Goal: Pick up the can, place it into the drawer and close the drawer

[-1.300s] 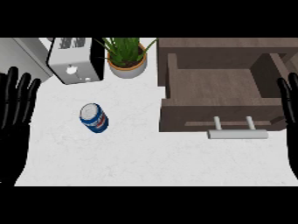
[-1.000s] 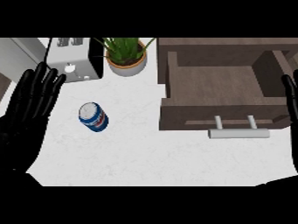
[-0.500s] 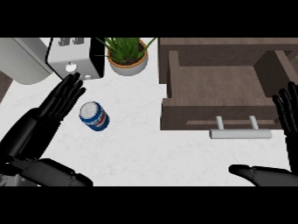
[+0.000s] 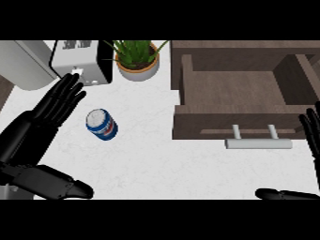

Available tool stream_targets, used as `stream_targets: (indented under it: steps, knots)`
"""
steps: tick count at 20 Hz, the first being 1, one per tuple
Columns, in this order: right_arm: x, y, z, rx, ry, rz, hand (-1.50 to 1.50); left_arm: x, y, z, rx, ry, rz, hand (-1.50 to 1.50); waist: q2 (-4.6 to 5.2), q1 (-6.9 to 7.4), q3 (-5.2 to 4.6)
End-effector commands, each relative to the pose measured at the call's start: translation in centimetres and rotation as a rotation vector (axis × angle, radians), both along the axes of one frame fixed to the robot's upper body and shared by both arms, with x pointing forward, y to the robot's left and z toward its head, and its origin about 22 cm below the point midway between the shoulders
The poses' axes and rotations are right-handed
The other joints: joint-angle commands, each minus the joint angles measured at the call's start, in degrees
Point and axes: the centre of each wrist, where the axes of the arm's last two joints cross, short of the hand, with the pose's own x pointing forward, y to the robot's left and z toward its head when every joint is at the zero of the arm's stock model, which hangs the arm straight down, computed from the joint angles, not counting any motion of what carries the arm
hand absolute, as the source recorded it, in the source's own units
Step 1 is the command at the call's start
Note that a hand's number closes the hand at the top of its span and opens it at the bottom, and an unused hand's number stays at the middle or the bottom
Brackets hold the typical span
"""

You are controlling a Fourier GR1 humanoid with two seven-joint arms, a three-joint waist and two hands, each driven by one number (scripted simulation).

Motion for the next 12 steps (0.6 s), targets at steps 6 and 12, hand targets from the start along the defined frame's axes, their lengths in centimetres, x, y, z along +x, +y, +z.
stream_targets:
  steps: [6, 12]
  knots:
    - [-1.1, -2.2, -1.1, -0.003, 0.009, -0.006, -1.5, 2.8, 0.4, -0.6, 0.014, 0.05, 0.046, -1.5, 0.03, -0.15, -0.01]
    - [-1.9, -1.5, -0.9, -0.025, 0.007, -0.035, -1.5, 3.0, 1.4, -3.6, 0.009, 0.051, 0.04, -1.5, 0.02, -0.04, -0.02]
